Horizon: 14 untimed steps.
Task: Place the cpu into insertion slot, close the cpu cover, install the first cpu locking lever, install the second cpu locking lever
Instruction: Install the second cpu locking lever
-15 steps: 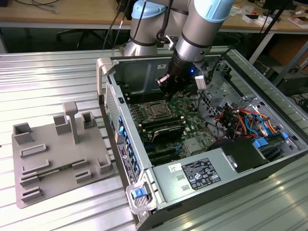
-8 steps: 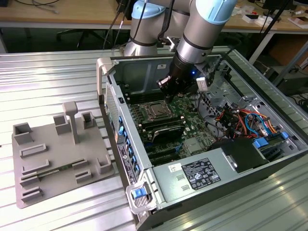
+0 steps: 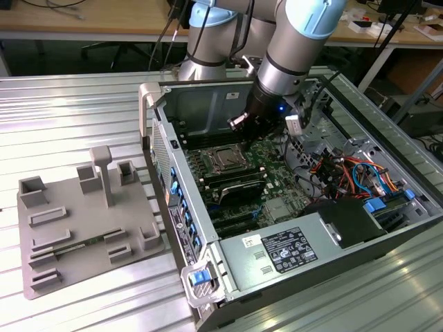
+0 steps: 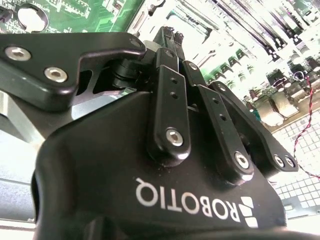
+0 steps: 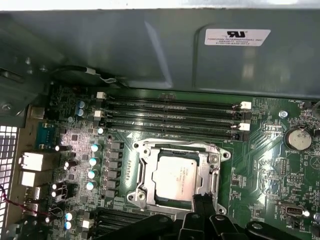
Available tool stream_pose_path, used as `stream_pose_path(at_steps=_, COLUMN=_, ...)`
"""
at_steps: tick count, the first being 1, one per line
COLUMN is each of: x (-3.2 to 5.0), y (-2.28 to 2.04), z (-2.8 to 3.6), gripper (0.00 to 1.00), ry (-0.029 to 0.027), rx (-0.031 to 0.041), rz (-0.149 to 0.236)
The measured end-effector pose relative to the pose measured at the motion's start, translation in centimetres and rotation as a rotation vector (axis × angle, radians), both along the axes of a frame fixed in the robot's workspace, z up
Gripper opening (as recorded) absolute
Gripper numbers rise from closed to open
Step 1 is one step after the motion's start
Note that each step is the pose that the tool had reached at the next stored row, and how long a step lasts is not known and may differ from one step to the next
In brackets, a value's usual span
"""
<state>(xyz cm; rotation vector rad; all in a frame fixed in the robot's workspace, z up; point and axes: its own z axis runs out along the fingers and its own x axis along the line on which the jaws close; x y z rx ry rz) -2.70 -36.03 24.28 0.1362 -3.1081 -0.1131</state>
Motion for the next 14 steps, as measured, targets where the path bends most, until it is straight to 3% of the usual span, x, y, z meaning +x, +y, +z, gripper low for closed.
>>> stream_pose_path(at_steps=14, x=0.00, y=-1.05, z=0.00, gripper=0.11, ry=0.0000, rx=-0.0001, rz=0.000)
